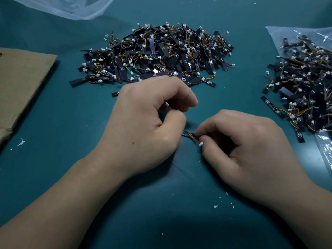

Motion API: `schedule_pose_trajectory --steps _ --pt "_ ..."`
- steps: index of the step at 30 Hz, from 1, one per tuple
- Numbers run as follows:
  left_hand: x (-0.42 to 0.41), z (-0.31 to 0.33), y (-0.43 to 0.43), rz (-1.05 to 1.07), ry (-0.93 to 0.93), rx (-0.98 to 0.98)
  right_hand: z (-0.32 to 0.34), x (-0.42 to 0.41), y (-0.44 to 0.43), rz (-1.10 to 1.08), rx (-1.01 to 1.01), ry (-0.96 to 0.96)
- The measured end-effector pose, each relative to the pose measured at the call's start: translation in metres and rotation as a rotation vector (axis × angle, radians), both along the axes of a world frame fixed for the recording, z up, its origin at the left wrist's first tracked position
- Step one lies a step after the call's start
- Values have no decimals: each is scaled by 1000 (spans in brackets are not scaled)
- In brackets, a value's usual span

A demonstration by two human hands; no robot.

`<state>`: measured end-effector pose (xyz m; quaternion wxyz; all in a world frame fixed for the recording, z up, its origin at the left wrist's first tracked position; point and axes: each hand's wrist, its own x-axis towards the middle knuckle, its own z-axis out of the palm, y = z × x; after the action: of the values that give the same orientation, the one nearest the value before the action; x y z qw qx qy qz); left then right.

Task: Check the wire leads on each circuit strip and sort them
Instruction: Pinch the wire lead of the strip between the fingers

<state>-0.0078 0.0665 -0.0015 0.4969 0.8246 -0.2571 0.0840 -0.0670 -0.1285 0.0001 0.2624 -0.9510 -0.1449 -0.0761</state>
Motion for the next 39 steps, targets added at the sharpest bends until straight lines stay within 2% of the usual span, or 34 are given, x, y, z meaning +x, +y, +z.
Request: schedule_pose_trajectory --steps 4,10,18,25,35,39 --pt "-6 4 -2 7 -115 168 -2 1 0 -54 15 -13" --pt "-6 3 -2 -95 -76 404 0 2 -2 -24 54 1" --pt "-5 4 -1 -91 -39 393 2 0 -2 14 21 -1" --pt "-9 8 -3 -7 -28 329 2 0 -1 -17 4 24" --pt "-10 8 -3 -52 -41 470 -2 3 -1 -112 3 -17" --pt "-8 7 -3 -82 -63 497 1 2 -3 -66 37 10"
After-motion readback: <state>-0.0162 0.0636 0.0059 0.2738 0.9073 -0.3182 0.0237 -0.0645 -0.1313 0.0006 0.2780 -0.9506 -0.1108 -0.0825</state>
